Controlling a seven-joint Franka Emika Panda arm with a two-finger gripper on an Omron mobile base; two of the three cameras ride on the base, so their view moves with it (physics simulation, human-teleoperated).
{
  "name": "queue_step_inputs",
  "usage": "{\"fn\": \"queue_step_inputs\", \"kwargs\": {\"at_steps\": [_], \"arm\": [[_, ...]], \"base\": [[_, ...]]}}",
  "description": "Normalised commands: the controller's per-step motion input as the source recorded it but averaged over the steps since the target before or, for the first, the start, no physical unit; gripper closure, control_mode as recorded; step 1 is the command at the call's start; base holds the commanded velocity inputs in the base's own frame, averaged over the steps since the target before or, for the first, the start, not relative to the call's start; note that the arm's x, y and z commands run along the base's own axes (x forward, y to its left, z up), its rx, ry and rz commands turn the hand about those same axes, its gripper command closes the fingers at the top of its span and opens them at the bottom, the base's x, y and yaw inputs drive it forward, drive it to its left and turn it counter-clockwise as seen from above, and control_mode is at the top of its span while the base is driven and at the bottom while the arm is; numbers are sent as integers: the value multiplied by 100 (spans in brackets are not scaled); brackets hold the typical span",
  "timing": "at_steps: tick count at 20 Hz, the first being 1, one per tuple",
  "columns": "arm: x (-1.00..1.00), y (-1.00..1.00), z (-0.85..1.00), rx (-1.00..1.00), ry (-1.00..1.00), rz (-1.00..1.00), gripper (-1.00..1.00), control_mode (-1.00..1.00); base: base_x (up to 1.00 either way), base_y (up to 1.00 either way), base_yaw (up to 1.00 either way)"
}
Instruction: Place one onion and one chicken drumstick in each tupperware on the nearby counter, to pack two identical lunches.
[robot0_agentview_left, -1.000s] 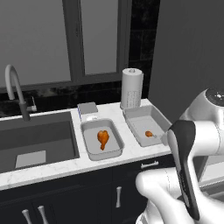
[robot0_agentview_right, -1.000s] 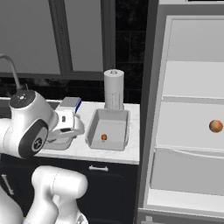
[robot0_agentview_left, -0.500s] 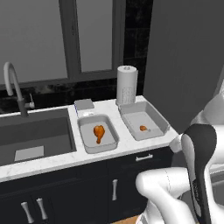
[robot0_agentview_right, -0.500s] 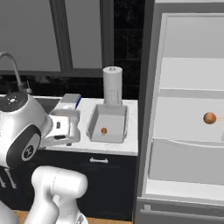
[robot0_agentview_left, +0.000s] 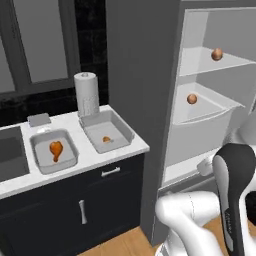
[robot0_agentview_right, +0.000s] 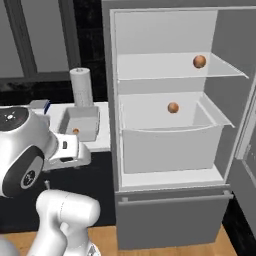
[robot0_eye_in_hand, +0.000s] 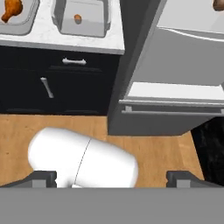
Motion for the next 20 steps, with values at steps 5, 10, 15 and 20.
{"fn": "queue_step_inputs", "kwargs": {"at_steps": [5, 10, 15, 20], "arm": [[0, 0, 0, 0, 0, 0, -100, 100], [0, 0, 0, 0, 0, 0, -100, 100], [0, 0, 0, 0, 0, 0, -100, 100], [0, 0, 0, 0, 0, 0, -100, 100]], "base": [[25, -87, -9], [38, -54, 1], [62, -29, 17], [50, -19, 24]]}}
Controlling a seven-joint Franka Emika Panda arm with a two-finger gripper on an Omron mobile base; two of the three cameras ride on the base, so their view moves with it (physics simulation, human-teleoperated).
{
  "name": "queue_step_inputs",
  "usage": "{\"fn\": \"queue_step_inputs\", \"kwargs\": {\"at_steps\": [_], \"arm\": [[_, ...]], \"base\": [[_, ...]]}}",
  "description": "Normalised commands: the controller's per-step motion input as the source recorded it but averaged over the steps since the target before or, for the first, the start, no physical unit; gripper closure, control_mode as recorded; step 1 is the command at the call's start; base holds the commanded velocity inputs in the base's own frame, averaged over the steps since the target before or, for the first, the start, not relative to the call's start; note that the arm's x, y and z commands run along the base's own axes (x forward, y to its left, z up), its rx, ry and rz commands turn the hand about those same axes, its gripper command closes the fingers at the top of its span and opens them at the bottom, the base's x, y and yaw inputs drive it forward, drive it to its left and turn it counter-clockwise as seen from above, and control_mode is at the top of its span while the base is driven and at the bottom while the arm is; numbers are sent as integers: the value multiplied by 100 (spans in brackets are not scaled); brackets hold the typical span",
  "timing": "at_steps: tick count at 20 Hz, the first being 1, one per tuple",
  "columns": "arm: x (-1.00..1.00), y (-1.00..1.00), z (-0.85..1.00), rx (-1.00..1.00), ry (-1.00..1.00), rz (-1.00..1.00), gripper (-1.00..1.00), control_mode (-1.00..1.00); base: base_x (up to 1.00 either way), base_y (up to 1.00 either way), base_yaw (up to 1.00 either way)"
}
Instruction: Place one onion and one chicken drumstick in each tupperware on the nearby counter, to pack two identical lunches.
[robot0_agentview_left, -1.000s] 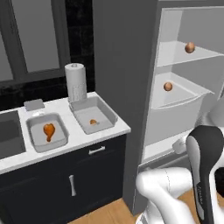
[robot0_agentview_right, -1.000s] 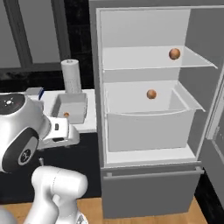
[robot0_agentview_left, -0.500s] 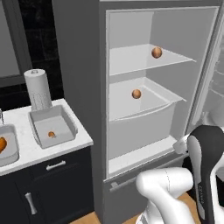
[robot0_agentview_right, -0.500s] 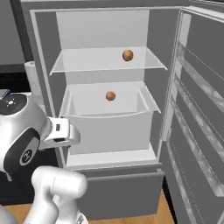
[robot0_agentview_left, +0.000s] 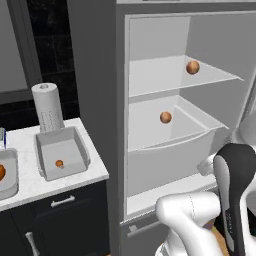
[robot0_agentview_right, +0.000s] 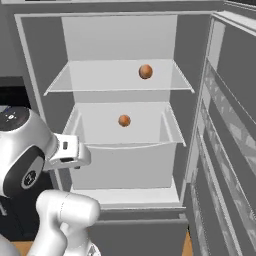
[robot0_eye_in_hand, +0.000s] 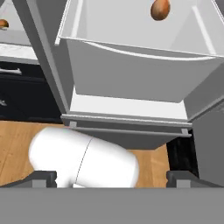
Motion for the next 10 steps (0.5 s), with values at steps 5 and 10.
{"fn": "queue_step_inputs", "kwargs": {"at_steps": [5, 10], "arm": [[0, 0, 0, 0, 0, 0, -100, 100], [10, -3, -4, 0, 0, 4, -100, -100]], "base": [[54, -18, 26], [37, -17, 18]]}}
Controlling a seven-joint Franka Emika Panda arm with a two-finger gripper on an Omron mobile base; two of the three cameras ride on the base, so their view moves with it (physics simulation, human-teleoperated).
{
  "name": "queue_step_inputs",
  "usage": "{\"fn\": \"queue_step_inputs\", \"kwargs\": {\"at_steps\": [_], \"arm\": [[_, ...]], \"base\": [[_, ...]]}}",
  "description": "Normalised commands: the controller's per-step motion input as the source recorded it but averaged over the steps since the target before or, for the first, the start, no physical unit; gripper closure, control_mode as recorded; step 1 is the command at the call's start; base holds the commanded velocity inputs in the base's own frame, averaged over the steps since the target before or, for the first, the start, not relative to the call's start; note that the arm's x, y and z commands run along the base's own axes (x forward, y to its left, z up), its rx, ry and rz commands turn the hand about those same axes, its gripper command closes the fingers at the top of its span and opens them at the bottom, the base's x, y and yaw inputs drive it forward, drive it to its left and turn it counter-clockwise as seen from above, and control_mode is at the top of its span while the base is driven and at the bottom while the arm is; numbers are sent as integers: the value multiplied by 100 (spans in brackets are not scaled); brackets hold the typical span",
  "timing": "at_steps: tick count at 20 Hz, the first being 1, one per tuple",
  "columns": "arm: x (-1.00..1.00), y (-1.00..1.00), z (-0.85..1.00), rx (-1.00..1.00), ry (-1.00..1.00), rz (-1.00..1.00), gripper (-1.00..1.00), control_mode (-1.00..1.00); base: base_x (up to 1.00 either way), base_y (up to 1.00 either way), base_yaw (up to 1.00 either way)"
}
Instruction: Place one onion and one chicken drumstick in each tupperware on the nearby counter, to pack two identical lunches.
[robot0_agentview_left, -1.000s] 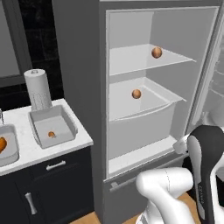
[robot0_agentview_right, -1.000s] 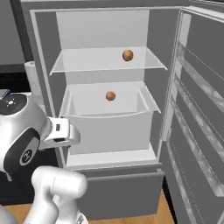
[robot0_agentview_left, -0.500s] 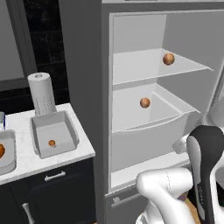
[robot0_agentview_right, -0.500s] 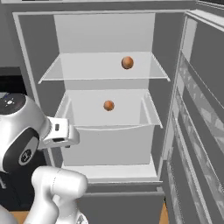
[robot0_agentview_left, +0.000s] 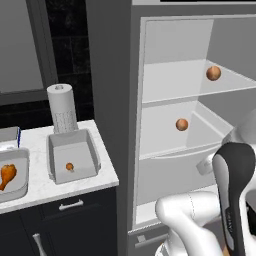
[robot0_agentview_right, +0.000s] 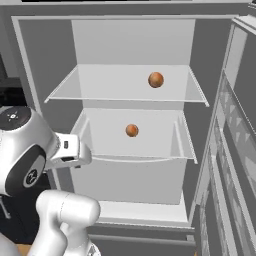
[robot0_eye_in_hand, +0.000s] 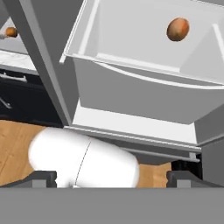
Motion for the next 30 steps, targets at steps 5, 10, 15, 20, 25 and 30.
{"fn": "queue_step_inputs", "kwargs": {"at_steps": [5, 10, 15, 20, 25, 30], "arm": [[59, -21, 0, 3, -1, 3, -100, -100], [48, -17, 0, 0, -2, -7, -100, -100], [32, -31, 0, 1, -9, -5, -100, -100], [34, -15, -4, 1, -5, -6, -100, -100], [40, -5, -20, 0, 0, -1, -100, -100], [51, -20, -22, 0, 0, 0, -100, -100]], "base": [[0, 0, 0], [0, 0, 0], [0, 0, 0], [0, 0, 0], [0, 0, 0], [0, 0, 0]]}}
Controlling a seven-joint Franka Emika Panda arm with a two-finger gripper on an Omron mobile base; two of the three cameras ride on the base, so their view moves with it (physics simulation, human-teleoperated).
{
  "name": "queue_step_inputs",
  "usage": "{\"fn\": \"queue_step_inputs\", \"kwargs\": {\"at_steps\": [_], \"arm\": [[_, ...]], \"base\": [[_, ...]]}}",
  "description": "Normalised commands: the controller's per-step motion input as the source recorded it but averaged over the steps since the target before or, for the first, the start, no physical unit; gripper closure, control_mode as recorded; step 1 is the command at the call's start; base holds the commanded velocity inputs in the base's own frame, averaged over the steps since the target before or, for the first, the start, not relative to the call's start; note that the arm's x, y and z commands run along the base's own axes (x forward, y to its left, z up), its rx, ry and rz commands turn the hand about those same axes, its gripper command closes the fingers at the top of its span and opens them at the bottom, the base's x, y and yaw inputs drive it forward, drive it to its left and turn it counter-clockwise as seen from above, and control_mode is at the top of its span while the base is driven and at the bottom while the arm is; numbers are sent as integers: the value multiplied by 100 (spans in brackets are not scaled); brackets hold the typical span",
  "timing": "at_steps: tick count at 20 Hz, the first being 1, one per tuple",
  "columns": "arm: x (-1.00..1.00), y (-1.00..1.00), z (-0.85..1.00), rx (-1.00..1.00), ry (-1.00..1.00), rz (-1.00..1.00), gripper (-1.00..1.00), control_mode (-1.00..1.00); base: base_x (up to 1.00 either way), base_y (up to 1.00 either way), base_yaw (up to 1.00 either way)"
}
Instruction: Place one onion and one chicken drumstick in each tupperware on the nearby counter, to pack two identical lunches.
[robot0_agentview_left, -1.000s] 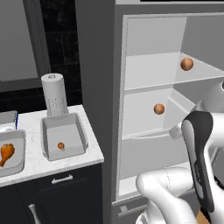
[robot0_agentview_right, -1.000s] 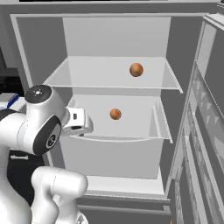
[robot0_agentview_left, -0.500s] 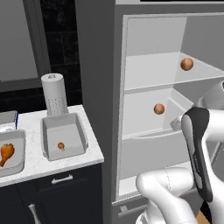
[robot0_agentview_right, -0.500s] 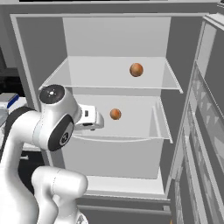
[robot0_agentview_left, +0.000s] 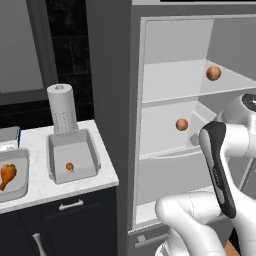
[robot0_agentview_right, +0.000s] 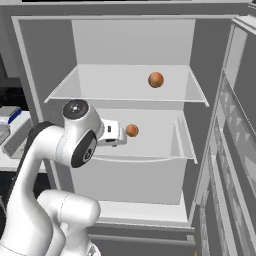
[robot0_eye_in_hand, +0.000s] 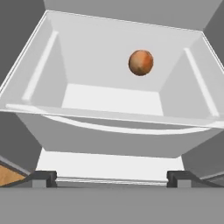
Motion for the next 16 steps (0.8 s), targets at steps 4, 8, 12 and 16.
{"fn": "queue_step_inputs", "kwargs": {"at_steps": [4, 8, 12, 16], "arm": [[48, -1, -22, 0, 0, 0, -100, -100], [43, -1, -25, 0, 0, 0, -100, -100], [31, -9, -31, 0, 0, 0, -100, -100], [37, -10, -3, 0, 0, 0, -100, -100]], "base": [[0, 0, 0], [0, 0, 0], [0, 0, 0], [0, 0, 0]]}}
